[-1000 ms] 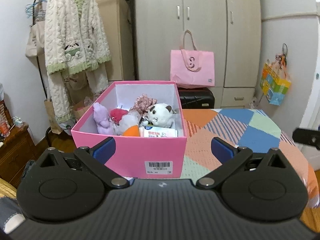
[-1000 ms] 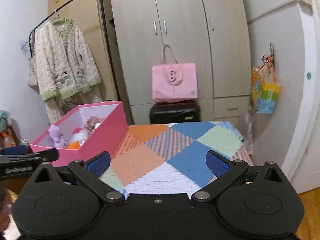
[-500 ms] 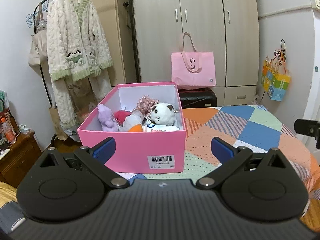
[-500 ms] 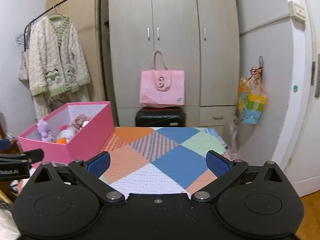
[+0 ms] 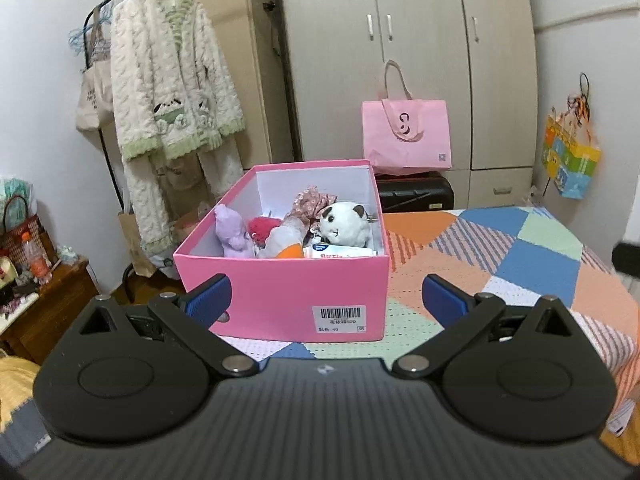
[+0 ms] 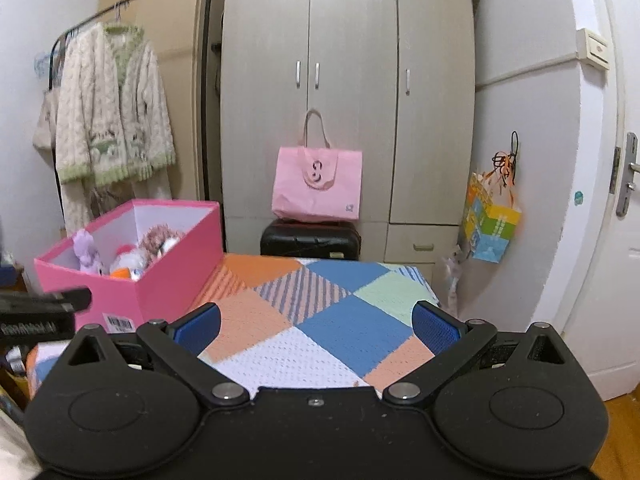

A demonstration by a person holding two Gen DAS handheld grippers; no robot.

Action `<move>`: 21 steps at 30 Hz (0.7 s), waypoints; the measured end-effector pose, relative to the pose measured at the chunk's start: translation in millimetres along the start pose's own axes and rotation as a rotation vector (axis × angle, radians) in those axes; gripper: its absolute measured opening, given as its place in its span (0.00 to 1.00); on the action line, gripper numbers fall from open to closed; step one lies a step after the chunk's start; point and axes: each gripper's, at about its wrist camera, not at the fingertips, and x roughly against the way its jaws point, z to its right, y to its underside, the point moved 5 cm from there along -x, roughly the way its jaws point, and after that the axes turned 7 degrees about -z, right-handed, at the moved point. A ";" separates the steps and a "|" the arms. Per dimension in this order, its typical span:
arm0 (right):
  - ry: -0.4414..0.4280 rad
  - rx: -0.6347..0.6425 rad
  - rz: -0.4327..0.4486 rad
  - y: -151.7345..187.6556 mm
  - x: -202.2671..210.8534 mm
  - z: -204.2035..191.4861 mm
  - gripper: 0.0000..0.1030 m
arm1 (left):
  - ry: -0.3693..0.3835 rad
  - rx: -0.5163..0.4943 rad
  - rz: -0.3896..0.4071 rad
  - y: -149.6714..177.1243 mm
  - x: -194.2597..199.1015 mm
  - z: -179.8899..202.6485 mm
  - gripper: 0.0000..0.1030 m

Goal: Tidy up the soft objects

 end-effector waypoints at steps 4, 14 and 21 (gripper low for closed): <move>-0.014 -0.030 -0.001 2.5 -4.1 0.3 1.00 | -0.001 -0.020 -0.013 -0.4 -2.1 3.3 1.00; 0.026 -0.018 -0.007 6.9 -12.9 -1.0 1.00 | 0.017 0.007 0.098 -0.4 2.7 0.3 1.00; 0.019 -0.016 -0.016 7.6 -18.3 -1.2 1.00 | 0.020 0.024 0.112 -1.3 1.9 -0.7 1.00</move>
